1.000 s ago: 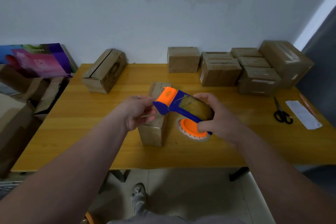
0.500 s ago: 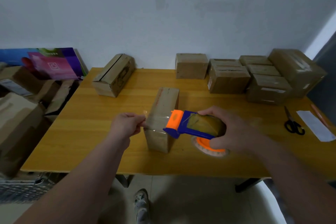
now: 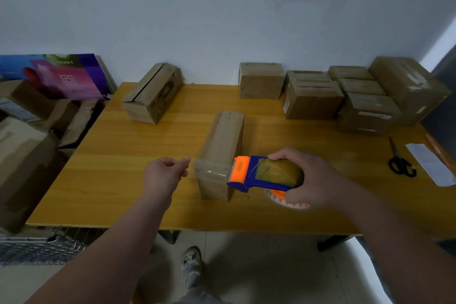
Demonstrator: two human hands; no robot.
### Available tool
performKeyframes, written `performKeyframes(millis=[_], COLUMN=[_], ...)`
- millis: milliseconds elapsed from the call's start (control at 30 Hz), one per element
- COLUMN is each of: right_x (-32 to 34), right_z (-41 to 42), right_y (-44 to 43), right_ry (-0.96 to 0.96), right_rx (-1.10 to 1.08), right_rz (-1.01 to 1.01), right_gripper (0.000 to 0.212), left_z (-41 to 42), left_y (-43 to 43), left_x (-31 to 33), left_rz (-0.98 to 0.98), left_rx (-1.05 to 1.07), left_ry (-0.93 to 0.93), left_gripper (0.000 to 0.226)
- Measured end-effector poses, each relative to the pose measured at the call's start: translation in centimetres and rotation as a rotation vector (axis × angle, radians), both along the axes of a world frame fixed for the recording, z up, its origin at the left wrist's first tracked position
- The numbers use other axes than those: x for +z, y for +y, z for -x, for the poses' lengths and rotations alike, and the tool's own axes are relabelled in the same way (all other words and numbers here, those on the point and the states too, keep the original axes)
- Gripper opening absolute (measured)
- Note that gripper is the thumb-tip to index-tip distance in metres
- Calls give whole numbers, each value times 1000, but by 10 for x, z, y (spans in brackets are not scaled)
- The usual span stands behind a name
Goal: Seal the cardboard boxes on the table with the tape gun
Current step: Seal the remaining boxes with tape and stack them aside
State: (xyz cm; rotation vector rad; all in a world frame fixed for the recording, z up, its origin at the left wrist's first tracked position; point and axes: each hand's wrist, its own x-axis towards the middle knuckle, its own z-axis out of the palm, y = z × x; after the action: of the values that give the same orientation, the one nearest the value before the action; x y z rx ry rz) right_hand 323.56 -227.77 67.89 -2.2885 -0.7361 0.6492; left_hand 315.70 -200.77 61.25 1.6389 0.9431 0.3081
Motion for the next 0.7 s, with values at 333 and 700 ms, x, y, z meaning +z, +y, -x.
performKeyframes(millis=[333, 700], right_x=[-13, -26], right_z=[-5, -4], right_y=[6, 9], right_ry=[2, -42], right_rx=[39, 26], right_rz=[42, 51], right_gripper=[70, 70], left_z=[-4, -9], left_y=[0, 3], left_x=[-20, -23], left_rz=[-20, -32], left_rx=[-57, -224], left_ry=[71, 129], left_gripper=[30, 31])
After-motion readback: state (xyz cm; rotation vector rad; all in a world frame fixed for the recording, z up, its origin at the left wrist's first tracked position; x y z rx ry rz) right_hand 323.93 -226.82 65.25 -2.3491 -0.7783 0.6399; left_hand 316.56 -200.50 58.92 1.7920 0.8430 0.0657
